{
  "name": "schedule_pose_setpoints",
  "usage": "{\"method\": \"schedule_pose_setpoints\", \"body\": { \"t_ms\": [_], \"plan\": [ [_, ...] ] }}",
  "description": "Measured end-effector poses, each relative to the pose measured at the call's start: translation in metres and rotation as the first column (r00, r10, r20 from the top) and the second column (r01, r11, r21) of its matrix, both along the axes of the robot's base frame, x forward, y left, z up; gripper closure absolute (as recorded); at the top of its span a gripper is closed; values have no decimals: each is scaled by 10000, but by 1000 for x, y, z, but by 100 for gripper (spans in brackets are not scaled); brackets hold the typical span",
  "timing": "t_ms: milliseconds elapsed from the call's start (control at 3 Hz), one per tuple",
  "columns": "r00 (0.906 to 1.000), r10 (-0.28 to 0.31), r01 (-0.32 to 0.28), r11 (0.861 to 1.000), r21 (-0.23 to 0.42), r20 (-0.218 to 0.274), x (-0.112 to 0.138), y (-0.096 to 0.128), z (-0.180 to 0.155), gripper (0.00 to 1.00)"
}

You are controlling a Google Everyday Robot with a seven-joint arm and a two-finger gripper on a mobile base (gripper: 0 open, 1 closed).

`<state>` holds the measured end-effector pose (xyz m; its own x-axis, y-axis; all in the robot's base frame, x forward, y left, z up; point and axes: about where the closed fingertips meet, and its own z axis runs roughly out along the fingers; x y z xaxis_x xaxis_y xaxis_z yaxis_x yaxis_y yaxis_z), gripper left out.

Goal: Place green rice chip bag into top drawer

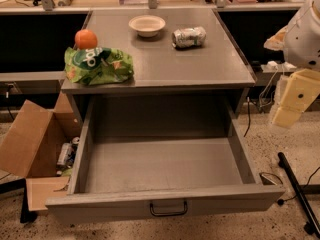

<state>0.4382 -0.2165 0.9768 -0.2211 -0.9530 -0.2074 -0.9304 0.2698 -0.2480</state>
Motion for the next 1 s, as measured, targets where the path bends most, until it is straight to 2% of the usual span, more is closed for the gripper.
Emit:
{"method": "schedule_pose_setpoints", "body": {
  "t_ms": [333,667,1000],
  "plan": [
    [10000,3,-3,10000,31,46,1,1,1,0],
    [9998,125,-132,9988,480,164,14,14,1,0],
    [9978,654,-654,9840,1657,55,46,66,-11,0]
  ]
}}
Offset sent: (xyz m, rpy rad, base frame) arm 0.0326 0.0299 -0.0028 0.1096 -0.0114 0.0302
